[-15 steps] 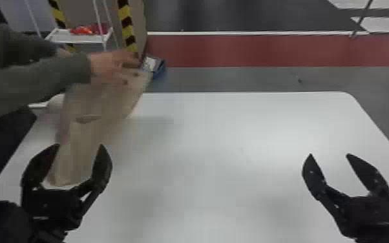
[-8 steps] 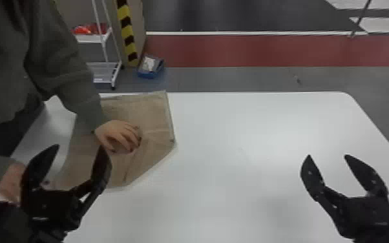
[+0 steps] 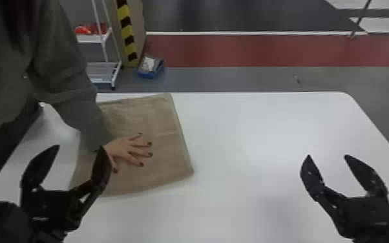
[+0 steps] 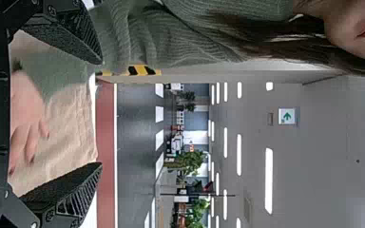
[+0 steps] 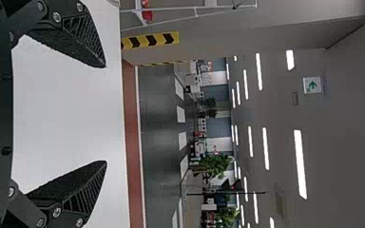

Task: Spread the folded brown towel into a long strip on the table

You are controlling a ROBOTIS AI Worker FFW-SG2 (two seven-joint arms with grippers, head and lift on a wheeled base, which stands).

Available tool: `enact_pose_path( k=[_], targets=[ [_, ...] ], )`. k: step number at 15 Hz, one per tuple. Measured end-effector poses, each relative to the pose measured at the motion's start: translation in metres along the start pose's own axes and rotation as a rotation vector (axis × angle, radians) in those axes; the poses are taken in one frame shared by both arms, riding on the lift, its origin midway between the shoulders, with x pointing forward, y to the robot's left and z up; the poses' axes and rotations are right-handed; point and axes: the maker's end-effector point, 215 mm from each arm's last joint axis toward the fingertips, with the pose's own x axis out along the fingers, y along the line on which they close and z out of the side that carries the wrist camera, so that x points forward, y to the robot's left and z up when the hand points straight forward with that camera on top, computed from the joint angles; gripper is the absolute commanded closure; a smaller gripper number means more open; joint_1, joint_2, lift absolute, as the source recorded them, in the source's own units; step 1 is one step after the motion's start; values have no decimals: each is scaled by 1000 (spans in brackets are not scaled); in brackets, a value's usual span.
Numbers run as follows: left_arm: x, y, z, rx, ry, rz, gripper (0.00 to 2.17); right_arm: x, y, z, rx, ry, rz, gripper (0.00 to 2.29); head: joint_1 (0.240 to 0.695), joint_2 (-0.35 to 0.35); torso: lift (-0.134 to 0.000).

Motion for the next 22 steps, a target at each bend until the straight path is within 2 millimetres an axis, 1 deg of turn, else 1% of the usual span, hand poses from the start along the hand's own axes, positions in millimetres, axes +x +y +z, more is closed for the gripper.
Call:
enact_pose_path(
  k=[12, 18, 20, 21, 22],
  targets=[
    [1, 0, -4, 1, 6, 0, 140, -1, -1, -4, 2, 7, -4, 174, 695, 14, -123],
    [3, 1, -5, 5, 4, -1, 137, 0, -2, -3, -2, 4, -3, 174, 695, 14, -123],
    [8, 1, -6, 6, 6, 0, 161, 1, -3, -5, -7, 8, -4, 181, 695, 14, -123],
    [13, 0, -9, 2, 10, -3, 211, 2, -3, -6, -9, 11, -4, 181, 695, 12, -123],
    [22, -2, -13, -10, 16, -12, 218, 2, -4, -7, -12, 13, -4, 188, 695, 8, -123]
  ],
)
